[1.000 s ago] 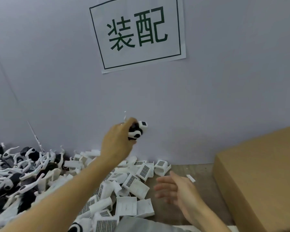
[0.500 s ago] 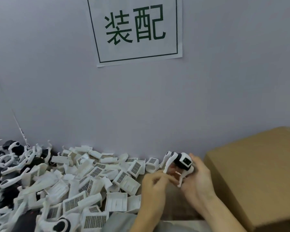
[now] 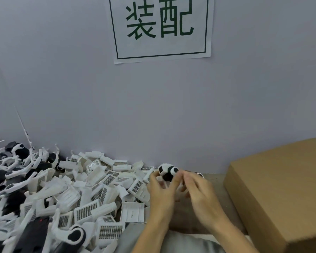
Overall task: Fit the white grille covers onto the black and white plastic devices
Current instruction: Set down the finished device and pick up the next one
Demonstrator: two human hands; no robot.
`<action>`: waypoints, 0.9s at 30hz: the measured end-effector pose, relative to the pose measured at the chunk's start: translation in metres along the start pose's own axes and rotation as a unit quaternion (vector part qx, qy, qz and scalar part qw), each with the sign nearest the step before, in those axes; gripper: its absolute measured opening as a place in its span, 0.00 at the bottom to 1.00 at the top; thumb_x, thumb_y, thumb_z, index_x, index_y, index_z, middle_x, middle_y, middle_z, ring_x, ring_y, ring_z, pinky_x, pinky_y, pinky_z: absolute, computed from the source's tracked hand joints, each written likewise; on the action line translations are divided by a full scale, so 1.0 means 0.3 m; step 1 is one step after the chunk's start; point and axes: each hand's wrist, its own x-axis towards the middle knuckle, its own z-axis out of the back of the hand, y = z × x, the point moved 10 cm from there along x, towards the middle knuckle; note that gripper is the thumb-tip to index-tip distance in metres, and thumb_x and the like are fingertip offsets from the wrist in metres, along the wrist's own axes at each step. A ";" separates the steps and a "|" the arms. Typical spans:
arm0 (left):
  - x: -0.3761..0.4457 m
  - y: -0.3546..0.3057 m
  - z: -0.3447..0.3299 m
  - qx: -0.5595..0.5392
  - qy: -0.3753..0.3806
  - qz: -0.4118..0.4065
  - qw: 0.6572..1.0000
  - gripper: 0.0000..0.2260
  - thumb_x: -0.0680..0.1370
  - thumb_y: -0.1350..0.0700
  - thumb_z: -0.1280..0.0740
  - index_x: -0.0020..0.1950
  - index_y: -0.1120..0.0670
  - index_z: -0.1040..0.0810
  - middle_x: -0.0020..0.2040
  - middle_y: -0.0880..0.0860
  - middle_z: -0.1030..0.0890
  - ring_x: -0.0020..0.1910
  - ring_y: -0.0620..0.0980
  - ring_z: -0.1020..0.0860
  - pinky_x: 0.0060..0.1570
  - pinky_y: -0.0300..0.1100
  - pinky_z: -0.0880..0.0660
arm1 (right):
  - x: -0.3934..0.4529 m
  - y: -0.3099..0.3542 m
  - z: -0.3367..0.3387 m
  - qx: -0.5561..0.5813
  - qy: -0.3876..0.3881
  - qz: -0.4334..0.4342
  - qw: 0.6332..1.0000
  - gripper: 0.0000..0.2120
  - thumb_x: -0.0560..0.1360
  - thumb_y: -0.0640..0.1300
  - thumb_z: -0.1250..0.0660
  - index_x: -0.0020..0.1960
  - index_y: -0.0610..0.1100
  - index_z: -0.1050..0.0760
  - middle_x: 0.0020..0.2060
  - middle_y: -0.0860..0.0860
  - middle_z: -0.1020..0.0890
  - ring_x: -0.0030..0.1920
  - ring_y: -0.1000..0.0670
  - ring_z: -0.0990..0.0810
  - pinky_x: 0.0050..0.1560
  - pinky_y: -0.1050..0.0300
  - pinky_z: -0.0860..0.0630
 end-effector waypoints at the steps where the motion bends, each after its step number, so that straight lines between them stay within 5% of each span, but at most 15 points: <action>1: 0.009 0.025 0.015 -0.031 -0.016 0.027 0.999 0.21 0.71 0.48 0.22 0.57 0.48 0.28 0.58 0.60 0.21 0.57 0.58 0.19 0.58 0.58 0.21 | -0.005 0.024 -0.023 -0.027 0.026 0.030 0.999 0.14 0.82 0.48 0.43 0.49 0.58 0.19 0.43 0.58 0.16 0.47 0.56 0.19 0.47 0.62 0.25; 5: 0.034 0.040 0.084 -0.048 -0.079 0.033 0.995 0.17 0.70 0.54 0.20 0.53 0.53 0.23 0.45 0.56 0.16 0.38 0.47 0.17 0.42 0.43 0.18 | -0.020 0.086 -0.062 -0.159 0.067 0.136 0.976 0.12 0.79 0.46 0.42 0.47 0.47 0.19 0.37 0.56 0.20 0.40 0.54 0.21 0.41 0.59 0.26; 8: 0.045 0.027 0.117 -0.054 -0.097 0.038 0.993 0.18 0.69 0.50 0.20 0.52 0.50 0.24 0.42 0.49 0.17 0.37 0.44 0.19 0.48 0.48 0.19 | -0.011 0.123 0.040 -0.170 -0.070 0.160 0.970 0.10 0.79 0.46 0.40 0.52 0.49 0.19 0.43 0.59 0.20 0.46 0.58 0.21 0.45 0.67 0.26; 10: 0.056 0.016 0.102 -0.081 -0.058 0.054 0.994 0.21 0.67 0.46 0.20 0.53 0.52 0.22 0.43 0.47 0.17 0.41 0.43 0.18 0.42 0.44 0.20 | 0.005 0.079 0.110 -0.142 -0.113 0.085 0.980 0.12 0.80 0.54 0.38 0.62 0.56 0.25 0.54 0.64 0.25 0.58 0.64 0.26 0.53 0.69 0.30; 12: 0.068 -0.004 0.068 -0.096 0.010 0.051 0.994 0.23 0.65 0.44 0.20 0.51 0.55 0.18 0.43 0.50 0.16 0.44 0.47 0.18 0.38 0.41 0.22 | 0.016 -0.019 0.091 -0.059 -0.025 -0.051 0.997 0.21 0.74 0.64 0.34 0.65 0.60 0.29 0.60 0.65 0.27 0.61 0.62 0.26 0.56 0.66 0.30; 15: 0.074 -0.025 0.053 -0.097 0.059 0.036 0.993 0.12 0.65 0.44 0.24 0.42 0.50 0.16 0.40 0.51 0.17 0.41 0.48 0.20 0.37 0.41 0.23 | 0.011 -0.103 0.044 0.156 0.066 -0.155 0.973 0.23 0.71 0.57 0.27 0.63 0.49 0.21 0.56 0.48 0.16 0.52 0.45 0.15 0.54 0.48 0.20; 17: 0.074 -0.018 0.052 -0.098 0.070 0.046 0.992 0.10 0.66 0.45 0.21 0.39 0.49 0.16 0.40 0.50 0.18 0.41 0.48 0.22 0.40 0.42 0.24 | 0.012 -0.110 0.037 0.226 0.070 -0.176 0.956 0.22 0.70 0.52 0.27 0.60 0.43 0.19 0.53 0.43 0.15 0.51 0.42 0.15 0.51 0.43 0.19; 19: 0.072 -0.009 0.047 -0.108 0.076 0.060 0.989 0.11 0.64 0.45 0.23 0.39 0.49 0.16 0.39 0.50 0.20 0.40 0.48 0.22 0.40 0.42 0.25 | 0.018 -0.112 0.045 0.223 0.053 -0.175 0.958 0.24 0.67 0.52 0.28 0.59 0.41 0.19 0.52 0.43 0.14 0.49 0.41 0.14 0.46 0.50 0.19; 22: 0.070 -0.007 0.053 -0.149 0.068 0.072 0.984 0.18 0.64 0.50 0.23 0.49 0.57 0.19 0.40 0.53 0.20 0.37 0.48 0.22 0.36 0.40 0.25 | 0.024 -0.107 0.073 0.180 0.024 -0.147 0.972 0.27 0.64 0.55 0.26 0.60 0.44 0.20 0.48 0.47 0.13 0.46 0.41 0.13 0.47 0.52 0.17; 27: 0.069 0.001 0.059 -0.164 0.063 0.091 0.980 0.25 0.63 0.54 0.19 0.56 0.60 0.24 0.43 0.56 0.19 0.43 0.52 0.21 0.45 0.46 0.23 | 0.015 -0.084 0.063 0.119 0.040 -0.125 0.984 0.19 0.71 0.56 0.31 0.58 0.48 0.20 0.44 0.52 0.13 0.43 0.45 0.13 0.41 0.60 0.18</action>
